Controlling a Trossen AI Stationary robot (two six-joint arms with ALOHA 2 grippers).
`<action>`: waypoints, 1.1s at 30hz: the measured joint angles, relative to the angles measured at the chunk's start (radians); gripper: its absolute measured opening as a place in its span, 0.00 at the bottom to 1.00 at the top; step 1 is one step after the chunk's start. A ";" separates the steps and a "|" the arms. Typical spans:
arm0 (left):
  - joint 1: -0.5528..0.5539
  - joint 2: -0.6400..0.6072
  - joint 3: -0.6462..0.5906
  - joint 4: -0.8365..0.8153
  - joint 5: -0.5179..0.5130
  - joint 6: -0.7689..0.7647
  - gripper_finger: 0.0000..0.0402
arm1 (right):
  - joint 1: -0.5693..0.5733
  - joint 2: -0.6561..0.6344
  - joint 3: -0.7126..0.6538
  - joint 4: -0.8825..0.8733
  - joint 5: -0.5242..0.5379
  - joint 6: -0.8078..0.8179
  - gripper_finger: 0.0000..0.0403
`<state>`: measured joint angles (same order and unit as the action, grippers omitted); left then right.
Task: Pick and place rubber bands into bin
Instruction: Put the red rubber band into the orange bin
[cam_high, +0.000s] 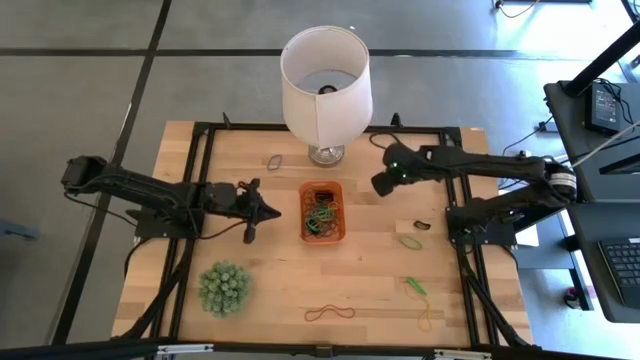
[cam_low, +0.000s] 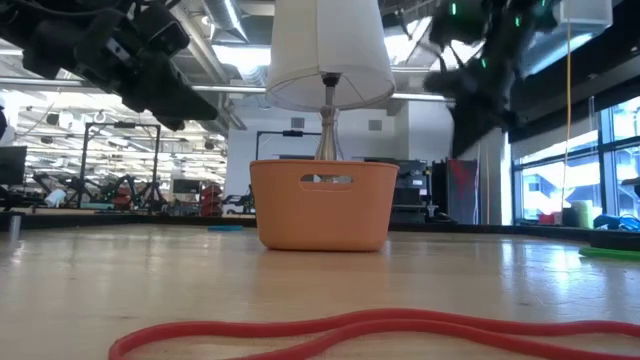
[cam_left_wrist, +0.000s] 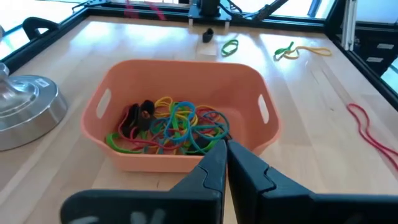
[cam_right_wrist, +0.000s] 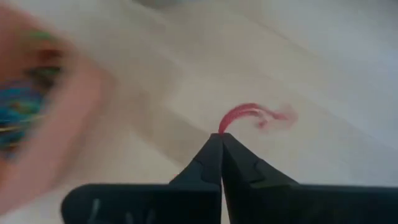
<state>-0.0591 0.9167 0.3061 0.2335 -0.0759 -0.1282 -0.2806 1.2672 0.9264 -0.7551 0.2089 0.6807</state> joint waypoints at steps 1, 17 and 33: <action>0.003 -0.002 0.000 -0.001 0.003 -0.003 0.02 | 0.030 0.003 0.026 0.003 0.005 -0.001 0.00; 0.064 -0.005 0.000 -0.023 0.070 -0.015 0.03 | 0.272 0.437 0.543 0.010 0.045 -0.208 0.00; 0.063 -0.005 0.000 -0.050 0.069 -0.019 0.03 | 0.267 0.813 0.670 0.020 -0.135 -0.285 0.00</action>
<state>0.0040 0.9119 0.3061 0.1836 -0.0071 -0.1471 -0.0134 2.0801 1.5967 -0.7353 0.0734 0.3961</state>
